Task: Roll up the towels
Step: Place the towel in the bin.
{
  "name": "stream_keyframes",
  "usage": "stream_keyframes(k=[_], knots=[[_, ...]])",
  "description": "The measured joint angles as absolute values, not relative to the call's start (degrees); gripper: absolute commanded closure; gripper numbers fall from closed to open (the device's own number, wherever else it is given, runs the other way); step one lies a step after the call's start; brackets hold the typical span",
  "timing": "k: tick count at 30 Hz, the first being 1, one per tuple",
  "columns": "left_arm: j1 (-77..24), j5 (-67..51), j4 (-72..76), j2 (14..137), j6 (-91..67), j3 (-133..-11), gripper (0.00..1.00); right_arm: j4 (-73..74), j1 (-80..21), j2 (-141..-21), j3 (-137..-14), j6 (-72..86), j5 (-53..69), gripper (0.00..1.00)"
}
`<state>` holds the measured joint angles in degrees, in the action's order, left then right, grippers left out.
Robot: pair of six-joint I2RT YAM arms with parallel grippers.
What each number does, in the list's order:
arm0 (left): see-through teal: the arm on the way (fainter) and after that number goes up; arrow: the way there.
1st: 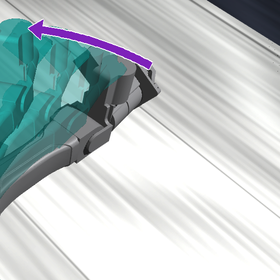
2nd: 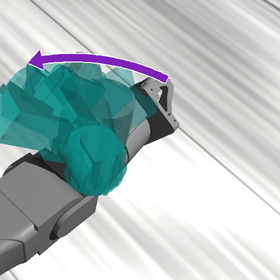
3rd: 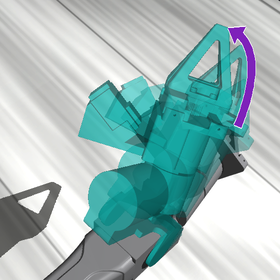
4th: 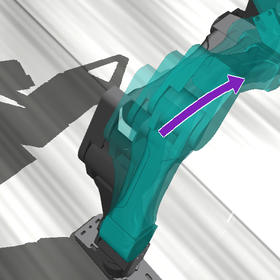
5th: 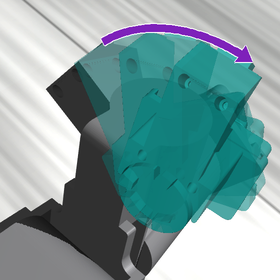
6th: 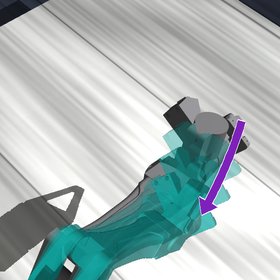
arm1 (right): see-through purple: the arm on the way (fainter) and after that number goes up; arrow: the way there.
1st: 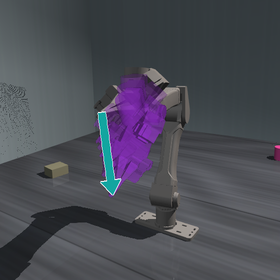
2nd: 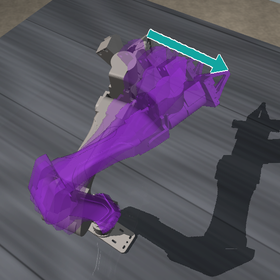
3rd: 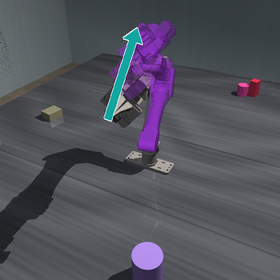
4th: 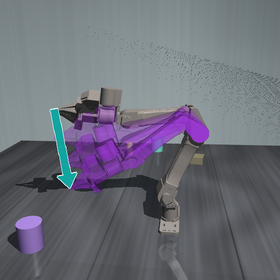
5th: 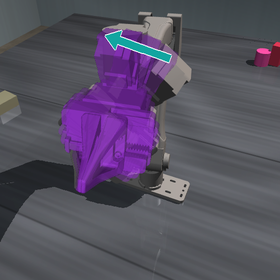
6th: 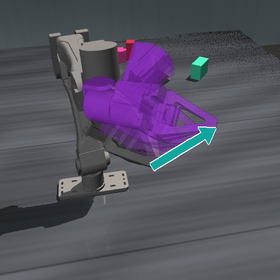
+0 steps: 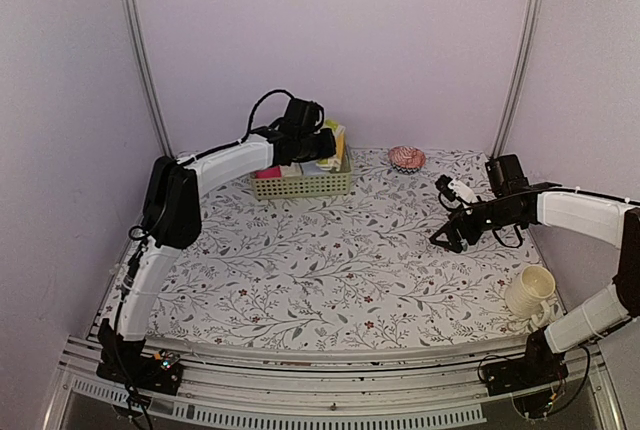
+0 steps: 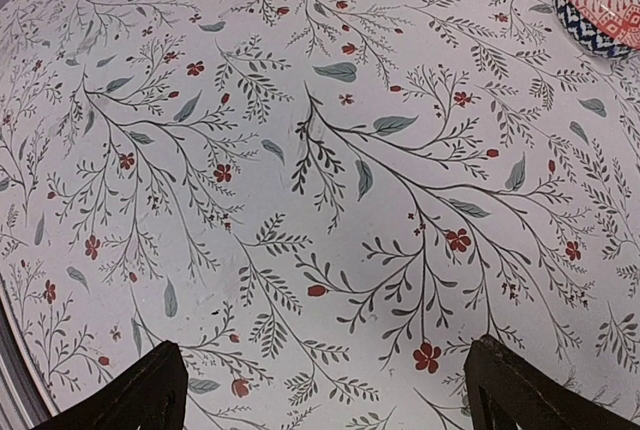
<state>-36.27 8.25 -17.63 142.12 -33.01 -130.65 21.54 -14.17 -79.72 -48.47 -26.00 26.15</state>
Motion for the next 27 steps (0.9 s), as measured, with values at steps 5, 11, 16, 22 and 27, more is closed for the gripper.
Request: stream_keyframes(k=[5,11,16,22,27], knots=[[-34.79,4.64,-14.79,144.49,-37.98,-131.33,1.0,21.63,-14.17,-79.75,-48.47,-26.35,25.82,0.01],[-33.32,2.96,-12.67,148.16,-43.18,-134.06,1.0,21.74,-14.17,-79.88,-48.47,-26.57,25.36,0.01],[-32.4,2.98,-11.35,151.26,-45.34,-136.4,1.0,21.91,-14.17,-80.01,-48.47,-26.79,25.12,0.01],[-31.81,2.74,-9.65,153.51,-46.85,-136.7,1.0,22.04,-14.17,-80.4,-48.47,-26.89,25.1,0.01],[-31.35,0.19,-7.31,156.46,-48.73,-139.0,0.99,22.44,-14.17,-81.34,-48.47,-27.03,25.08,0.01]])
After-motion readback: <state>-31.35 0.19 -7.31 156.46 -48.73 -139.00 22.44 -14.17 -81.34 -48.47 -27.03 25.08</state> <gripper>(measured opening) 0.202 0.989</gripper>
